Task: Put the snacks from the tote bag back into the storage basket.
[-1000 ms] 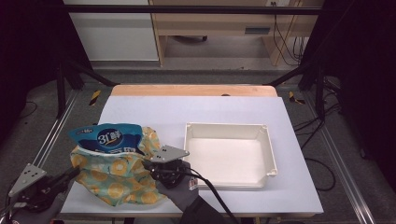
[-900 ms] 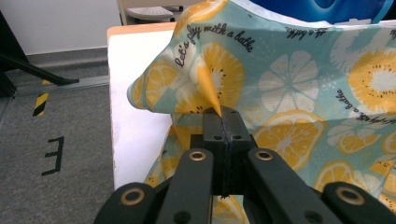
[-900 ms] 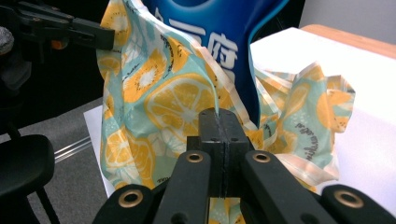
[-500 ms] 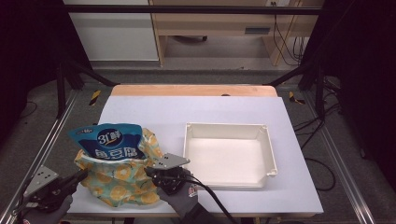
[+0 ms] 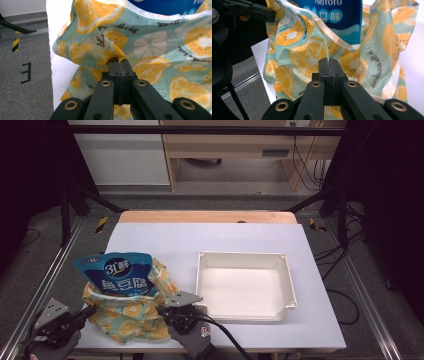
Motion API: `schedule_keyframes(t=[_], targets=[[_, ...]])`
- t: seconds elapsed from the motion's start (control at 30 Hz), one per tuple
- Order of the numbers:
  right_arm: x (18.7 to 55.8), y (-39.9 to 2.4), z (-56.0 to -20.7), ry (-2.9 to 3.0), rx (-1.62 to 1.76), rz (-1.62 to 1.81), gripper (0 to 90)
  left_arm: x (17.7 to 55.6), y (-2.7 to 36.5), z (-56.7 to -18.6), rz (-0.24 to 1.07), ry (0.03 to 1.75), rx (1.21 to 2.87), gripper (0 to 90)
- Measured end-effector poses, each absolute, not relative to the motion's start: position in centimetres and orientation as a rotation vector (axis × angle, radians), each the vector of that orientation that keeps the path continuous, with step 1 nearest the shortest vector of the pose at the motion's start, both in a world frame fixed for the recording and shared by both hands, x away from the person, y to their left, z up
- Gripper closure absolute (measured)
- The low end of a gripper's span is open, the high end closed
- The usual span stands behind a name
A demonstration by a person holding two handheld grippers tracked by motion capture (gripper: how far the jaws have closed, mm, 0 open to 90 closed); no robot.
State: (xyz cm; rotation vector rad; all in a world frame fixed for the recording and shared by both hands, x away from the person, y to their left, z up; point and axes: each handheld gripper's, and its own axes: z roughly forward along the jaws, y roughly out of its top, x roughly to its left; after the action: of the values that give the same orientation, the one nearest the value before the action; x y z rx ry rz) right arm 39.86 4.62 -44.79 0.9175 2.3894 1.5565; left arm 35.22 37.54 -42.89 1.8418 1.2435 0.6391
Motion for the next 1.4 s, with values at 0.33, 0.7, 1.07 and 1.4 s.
schedule_keyframes(t=[0.33,0.7,1.07,1.4], targets=[[39.6,5.0,-46.4,2.415,0.943,1.523,90.0,35.6,37.3,-44.1,0.617,1.251,1.899,90.0],[39.7,5.3,-47.6,2.455,0.967,1.461,89.9,35.9,37.5,-45.4,0.555,1.262,1.921,89.0],[39.9,5.6,-48.4,2.488,0.975,1.395,89.8,36.2,37.7,-46.2,0.521,1.279,1.956,87.1],[40.0,5.7,-48.9,2.509,0.989,1.355,89.8,36.3,37.6,-46.8,0.506,1.283,1.997,83.9]])
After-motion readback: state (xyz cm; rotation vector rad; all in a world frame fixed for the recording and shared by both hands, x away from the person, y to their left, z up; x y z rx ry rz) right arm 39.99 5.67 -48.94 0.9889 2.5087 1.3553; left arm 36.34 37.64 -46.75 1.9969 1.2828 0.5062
